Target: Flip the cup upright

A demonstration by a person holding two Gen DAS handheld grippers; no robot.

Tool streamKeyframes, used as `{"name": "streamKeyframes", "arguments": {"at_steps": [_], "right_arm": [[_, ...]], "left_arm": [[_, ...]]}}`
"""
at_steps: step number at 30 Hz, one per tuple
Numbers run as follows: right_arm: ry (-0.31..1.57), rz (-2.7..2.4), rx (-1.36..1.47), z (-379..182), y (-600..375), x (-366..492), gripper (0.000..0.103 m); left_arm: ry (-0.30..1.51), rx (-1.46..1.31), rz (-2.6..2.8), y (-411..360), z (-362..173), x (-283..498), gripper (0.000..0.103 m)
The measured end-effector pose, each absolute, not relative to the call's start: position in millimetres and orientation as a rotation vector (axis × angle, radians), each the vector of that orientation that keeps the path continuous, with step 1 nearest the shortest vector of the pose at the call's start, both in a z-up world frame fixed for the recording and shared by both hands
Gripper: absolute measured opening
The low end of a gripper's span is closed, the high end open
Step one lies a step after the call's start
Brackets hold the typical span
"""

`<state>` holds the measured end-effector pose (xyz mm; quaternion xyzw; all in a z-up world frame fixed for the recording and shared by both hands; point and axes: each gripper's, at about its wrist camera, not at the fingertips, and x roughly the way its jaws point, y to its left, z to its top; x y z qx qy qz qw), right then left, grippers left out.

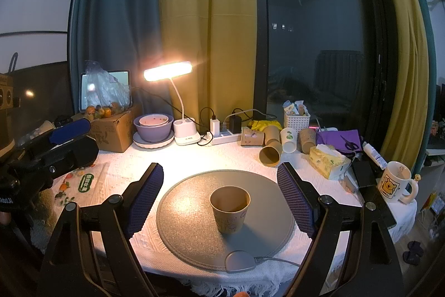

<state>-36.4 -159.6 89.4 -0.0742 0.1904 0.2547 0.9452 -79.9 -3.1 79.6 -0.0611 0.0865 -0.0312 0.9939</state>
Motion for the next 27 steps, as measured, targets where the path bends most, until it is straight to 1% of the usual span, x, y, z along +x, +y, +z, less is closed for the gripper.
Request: {"name": "streamKeyframes", "arguments": {"at_steps": [27], "right_arm": [[0.391,0.518,-0.152,90.1,-159.5,-35.0,0.086]], "left_arm": [[0.18,-0.118,-0.072,-6.3,80.9,-79.0,0.097]]}}
